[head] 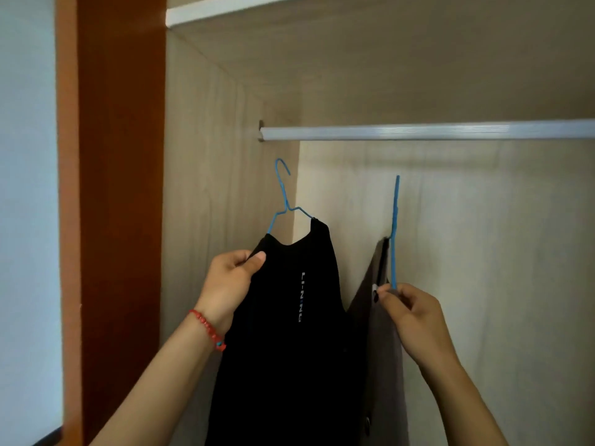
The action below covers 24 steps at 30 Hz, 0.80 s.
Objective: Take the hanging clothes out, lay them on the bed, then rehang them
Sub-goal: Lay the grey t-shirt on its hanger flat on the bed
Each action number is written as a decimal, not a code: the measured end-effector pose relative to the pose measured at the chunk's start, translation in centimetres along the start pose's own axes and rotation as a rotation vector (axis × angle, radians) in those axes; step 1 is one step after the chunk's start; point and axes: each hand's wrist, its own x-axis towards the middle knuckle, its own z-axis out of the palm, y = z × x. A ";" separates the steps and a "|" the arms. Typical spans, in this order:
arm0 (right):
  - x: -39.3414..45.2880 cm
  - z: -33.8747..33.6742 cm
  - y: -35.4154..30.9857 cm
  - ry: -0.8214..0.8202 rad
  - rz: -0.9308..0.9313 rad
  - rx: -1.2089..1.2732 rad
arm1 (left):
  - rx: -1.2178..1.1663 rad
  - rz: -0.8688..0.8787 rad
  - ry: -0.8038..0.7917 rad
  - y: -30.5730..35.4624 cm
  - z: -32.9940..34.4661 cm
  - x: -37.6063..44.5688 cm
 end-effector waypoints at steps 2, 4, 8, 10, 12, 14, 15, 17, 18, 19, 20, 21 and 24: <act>-0.8 -0.5 0.8 -0.036 0.011 0.071 | 0.015 -0.019 0.039 -0.2 -0.1 -2.8; -1.6 -0.9 1.7 -0.129 0.037 0.140 | 0.043 -0.052 0.094 -0.5 -0.3 -5.7; -3.7 -1.2 3.2 -0.308 0.072 0.214 | 0.120 -0.088 0.225 -0.8 -0.2 -12.1; -5.2 -1.1 3.0 -0.370 0.072 0.238 | 0.168 -0.084 0.295 -0.5 0.0 -15.1; -6.8 -0.6 2.1 -0.415 0.066 0.280 | 0.233 -0.057 0.379 0.2 -0.1 -18.1; -8.5 0.0 0.5 -0.450 0.058 0.318 | 0.311 -0.023 0.477 1.5 -0.7 -20.9; -9.4 0.4 -0.3 -0.466 0.056 0.340 | 0.340 -0.011 0.522 2.3 -1.1 -22.3; -11.0 1.2 -1.9 -0.495 0.050 0.385 | 0.381 0.006 0.587 4.1 -2.2 -25.2; -11.9 1.7 -2.7 -0.509 0.046 0.400 | 0.403 0.012 0.616 4.9 -2.8 -26.5; -12.8 2.2 -3.5 -0.520 0.044 0.412 | 0.418 0.015 0.646 5.7 -3.5 -27.9; -13.8 2.7 -4.3 -0.527 0.036 0.425 | 0.423 0.018 0.677 6.4 -4.1 -29.2; -14.9 3.2 -5.3 -0.530 0.025 0.435 | 0.424 0.016 0.703 7.2 -4.7 -30.5; -17.9 4.3 -8.6 -0.554 -0.006 0.463 | 0.446 0.000 0.778 9.2 -6.3 -34.7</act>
